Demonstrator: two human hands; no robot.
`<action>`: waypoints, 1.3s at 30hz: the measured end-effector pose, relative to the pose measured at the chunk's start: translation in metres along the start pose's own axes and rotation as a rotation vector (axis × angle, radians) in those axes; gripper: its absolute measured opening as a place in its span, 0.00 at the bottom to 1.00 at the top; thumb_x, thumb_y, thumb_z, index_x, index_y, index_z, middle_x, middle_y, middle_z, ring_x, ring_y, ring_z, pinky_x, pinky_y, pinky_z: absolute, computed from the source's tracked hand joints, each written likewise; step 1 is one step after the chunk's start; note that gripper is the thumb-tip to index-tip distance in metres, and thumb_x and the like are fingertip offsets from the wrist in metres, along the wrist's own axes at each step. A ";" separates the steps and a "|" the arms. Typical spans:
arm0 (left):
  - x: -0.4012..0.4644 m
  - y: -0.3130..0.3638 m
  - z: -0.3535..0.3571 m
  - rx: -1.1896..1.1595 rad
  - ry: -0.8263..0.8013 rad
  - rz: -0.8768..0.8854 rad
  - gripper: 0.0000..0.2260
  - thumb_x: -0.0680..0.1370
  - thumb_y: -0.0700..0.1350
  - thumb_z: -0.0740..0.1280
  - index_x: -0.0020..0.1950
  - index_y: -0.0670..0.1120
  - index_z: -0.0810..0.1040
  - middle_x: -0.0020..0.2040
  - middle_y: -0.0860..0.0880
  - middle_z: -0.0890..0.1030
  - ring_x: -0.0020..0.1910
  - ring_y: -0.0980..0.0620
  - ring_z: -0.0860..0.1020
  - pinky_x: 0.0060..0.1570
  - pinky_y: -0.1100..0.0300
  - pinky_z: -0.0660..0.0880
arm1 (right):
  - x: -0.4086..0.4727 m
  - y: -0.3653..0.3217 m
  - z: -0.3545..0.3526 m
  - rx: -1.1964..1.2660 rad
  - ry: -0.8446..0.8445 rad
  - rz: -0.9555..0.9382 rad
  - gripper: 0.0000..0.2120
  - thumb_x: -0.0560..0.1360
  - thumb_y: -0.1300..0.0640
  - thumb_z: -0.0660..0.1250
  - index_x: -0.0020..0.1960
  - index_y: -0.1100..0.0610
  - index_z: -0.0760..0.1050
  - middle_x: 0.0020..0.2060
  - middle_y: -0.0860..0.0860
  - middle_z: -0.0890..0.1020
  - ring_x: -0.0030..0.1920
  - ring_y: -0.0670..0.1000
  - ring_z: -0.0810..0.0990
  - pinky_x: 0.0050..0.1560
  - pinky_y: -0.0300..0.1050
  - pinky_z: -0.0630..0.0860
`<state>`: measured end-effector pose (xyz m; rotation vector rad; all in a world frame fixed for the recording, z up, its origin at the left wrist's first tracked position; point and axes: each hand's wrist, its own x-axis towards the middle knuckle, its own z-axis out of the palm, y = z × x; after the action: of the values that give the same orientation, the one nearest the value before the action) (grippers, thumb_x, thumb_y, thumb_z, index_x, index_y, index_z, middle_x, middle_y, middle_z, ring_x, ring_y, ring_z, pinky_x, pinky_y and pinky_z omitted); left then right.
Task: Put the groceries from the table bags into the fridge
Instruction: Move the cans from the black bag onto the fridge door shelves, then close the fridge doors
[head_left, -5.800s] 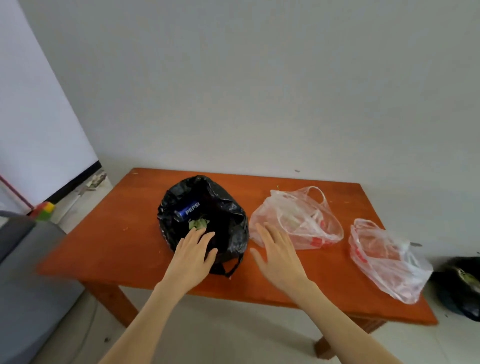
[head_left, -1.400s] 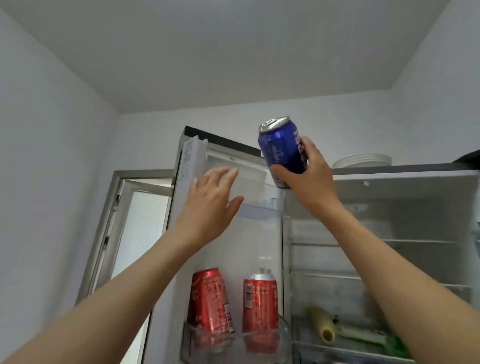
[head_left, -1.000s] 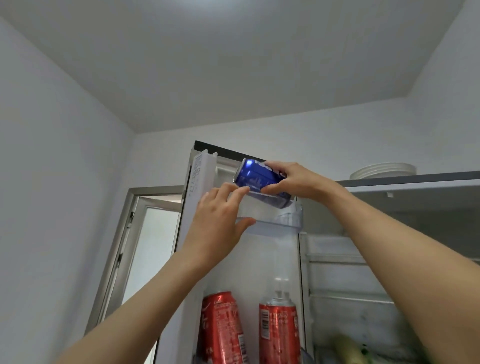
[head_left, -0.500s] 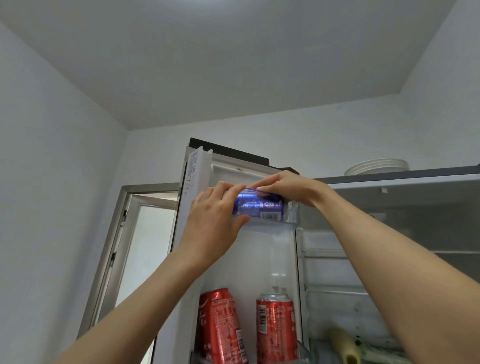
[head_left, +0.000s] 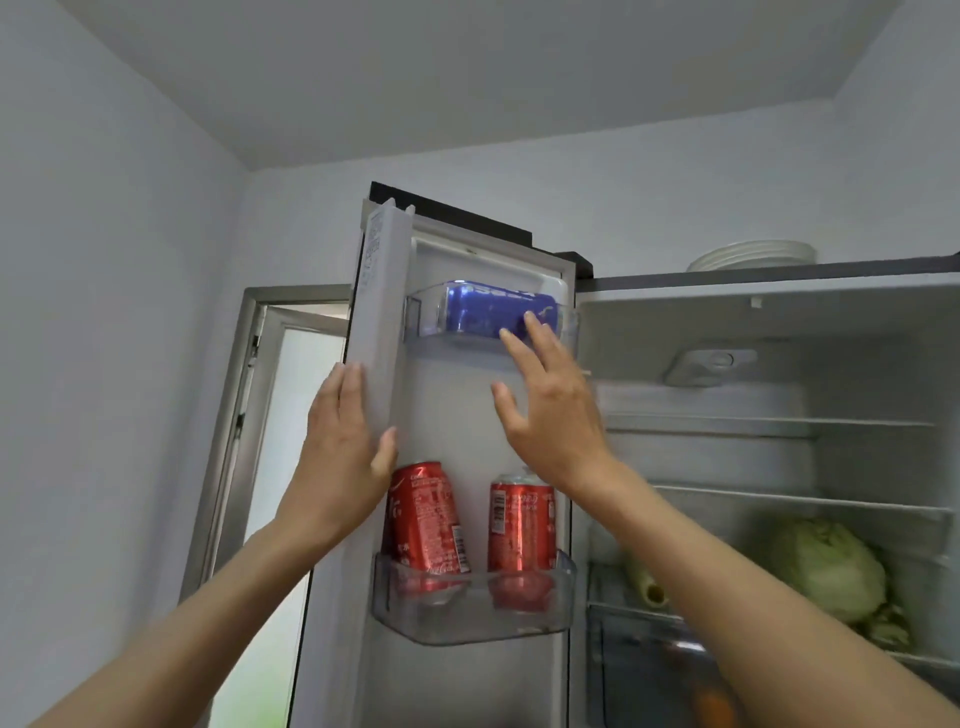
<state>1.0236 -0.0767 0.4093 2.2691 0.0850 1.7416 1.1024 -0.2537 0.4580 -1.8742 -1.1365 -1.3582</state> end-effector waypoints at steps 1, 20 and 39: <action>-0.008 -0.003 0.000 -0.020 -0.027 -0.048 0.31 0.77 0.43 0.63 0.75 0.40 0.51 0.75 0.41 0.55 0.75 0.47 0.52 0.73 0.55 0.50 | -0.013 -0.005 0.002 -0.007 -0.038 -0.015 0.25 0.78 0.53 0.60 0.74 0.54 0.59 0.76 0.53 0.54 0.76 0.52 0.51 0.75 0.52 0.51; -0.086 -0.009 -0.013 -0.383 -0.128 -0.129 0.25 0.78 0.40 0.62 0.74 0.45 0.59 0.74 0.46 0.61 0.73 0.49 0.59 0.72 0.51 0.59 | -0.145 -0.059 0.021 0.065 -0.245 0.177 0.18 0.77 0.51 0.63 0.64 0.58 0.71 0.58 0.52 0.76 0.59 0.51 0.72 0.64 0.46 0.67; -0.116 0.064 0.018 -0.250 -0.021 0.116 0.24 0.77 0.46 0.56 0.73 0.43 0.61 0.75 0.46 0.59 0.75 0.48 0.56 0.72 0.50 0.56 | -0.187 0.019 -0.074 0.059 -0.218 0.508 0.20 0.78 0.48 0.60 0.68 0.52 0.67 0.64 0.51 0.75 0.64 0.52 0.73 0.60 0.45 0.68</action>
<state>1.0010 -0.1667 0.3125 2.1459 -0.2593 1.6768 1.0598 -0.3819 0.3069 -2.1150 -0.7099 -0.8455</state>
